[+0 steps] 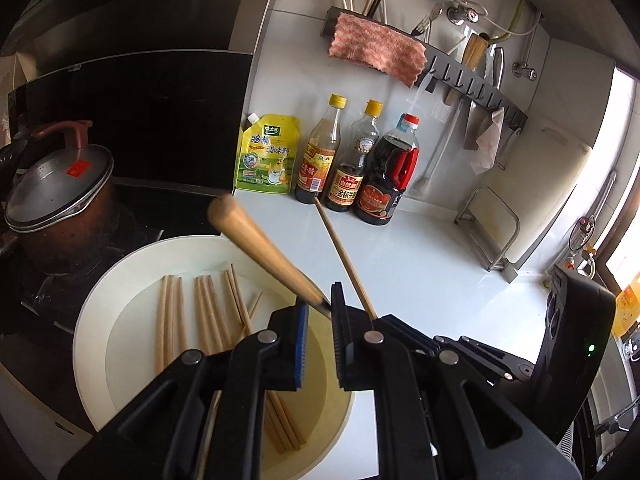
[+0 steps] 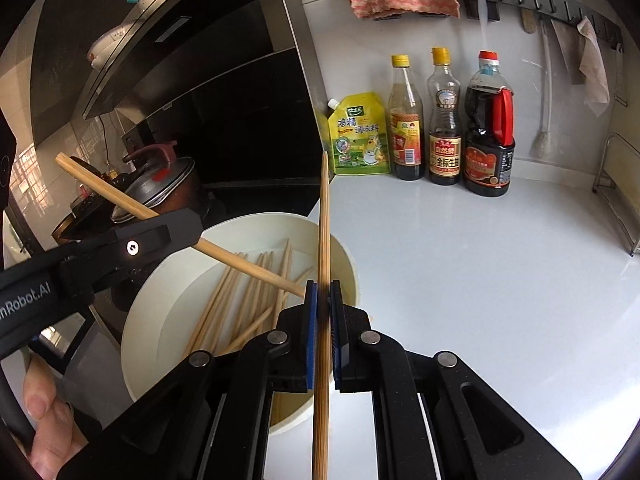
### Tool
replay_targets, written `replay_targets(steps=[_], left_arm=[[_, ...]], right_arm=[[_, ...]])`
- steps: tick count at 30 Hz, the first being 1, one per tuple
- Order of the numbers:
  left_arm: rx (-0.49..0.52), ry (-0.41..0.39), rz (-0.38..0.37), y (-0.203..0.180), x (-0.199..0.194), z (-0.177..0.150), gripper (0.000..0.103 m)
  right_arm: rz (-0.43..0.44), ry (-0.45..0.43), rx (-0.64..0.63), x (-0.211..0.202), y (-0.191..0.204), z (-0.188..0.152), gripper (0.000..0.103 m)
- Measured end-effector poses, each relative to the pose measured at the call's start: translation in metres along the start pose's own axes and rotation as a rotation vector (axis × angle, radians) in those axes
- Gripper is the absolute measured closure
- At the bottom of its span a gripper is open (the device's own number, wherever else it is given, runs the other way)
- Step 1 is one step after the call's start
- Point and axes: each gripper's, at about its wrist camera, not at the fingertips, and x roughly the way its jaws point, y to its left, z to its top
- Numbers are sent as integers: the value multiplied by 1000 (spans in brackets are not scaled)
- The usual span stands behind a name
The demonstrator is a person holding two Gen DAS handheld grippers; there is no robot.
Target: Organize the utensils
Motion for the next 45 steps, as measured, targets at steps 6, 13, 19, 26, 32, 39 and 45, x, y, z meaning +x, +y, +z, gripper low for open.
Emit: replay_targets(steps=[6,13,19,26,32,39,45], left_arm=[[-5,-1,89,26,-6,-8,96],[-28,36,170,53,4,-29,91],[-48,86,180,68,10,-43,87],[-56,174,188,71,42,-58,88],[-90,213,219,82,48,-59,83],[-140,153,255,98,21,-57,42],[-153,126,307,102,6,-59,38]], right_arm=[[39,47,-48,21,29,-4,97],[55,114,-71,47,52,-9,97],[48,131,-68,51,53,-10,97],[41,158,-51,58,49,-9,97],[27,187,-45,68,45,-4,97],[29,150,-32,55,40,-8,81],[22,132,-24,43,34,-12,80]])
